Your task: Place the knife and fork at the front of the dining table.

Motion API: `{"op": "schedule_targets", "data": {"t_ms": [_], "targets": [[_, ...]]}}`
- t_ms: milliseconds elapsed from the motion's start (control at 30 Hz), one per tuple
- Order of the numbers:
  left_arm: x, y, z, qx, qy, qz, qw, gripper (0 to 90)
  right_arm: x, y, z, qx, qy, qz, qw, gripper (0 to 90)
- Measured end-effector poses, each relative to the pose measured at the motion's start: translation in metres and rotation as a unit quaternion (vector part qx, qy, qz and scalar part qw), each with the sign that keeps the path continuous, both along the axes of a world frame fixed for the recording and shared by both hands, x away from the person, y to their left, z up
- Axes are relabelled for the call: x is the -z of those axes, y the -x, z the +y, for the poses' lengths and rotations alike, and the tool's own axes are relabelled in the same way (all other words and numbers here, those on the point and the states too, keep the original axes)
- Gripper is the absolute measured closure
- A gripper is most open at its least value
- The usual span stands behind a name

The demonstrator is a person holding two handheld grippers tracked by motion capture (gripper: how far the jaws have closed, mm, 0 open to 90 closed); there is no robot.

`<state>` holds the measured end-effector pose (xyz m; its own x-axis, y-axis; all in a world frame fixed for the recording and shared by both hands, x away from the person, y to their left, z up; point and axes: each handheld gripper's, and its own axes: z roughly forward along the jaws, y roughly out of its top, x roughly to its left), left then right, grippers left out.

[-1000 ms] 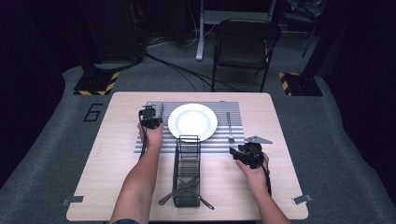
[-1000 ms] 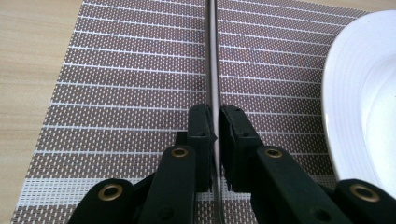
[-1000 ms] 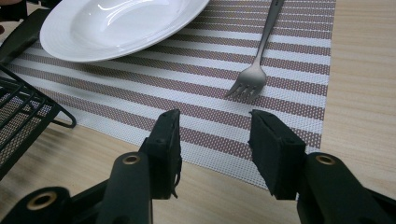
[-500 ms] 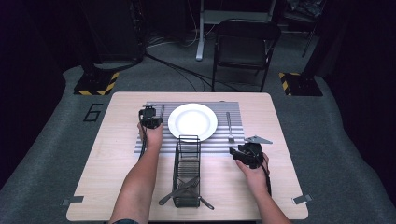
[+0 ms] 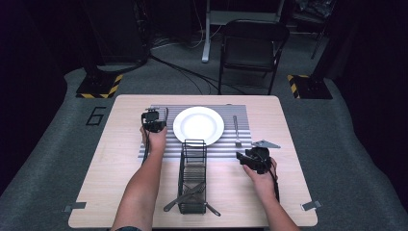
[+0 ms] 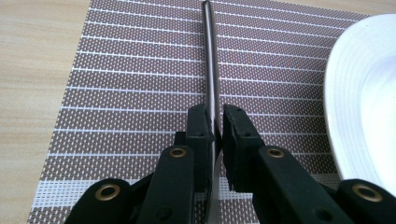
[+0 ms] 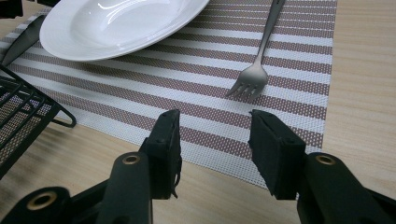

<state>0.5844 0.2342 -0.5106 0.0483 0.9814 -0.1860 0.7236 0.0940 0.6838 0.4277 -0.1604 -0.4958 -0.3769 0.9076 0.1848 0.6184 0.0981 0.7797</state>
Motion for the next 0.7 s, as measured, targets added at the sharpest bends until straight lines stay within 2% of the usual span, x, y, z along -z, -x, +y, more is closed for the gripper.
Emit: {"op": "schedule_targets", "data": {"t_ms": [333,700], "targets": [[0.0019,0.0022,0.0031,-0.001,0.002,-0.001,1.0,79.4,0.0004,-0.0002,0.0003,-0.001,0.001,0.0,1.0,53.0],[-0.0005,0.0052,0.0094,0.008,0.02,0.001,0.9998,76.2,0.001,-0.0004,0.0002,0.001,0.002,0.003,1.0,52.9]]}}
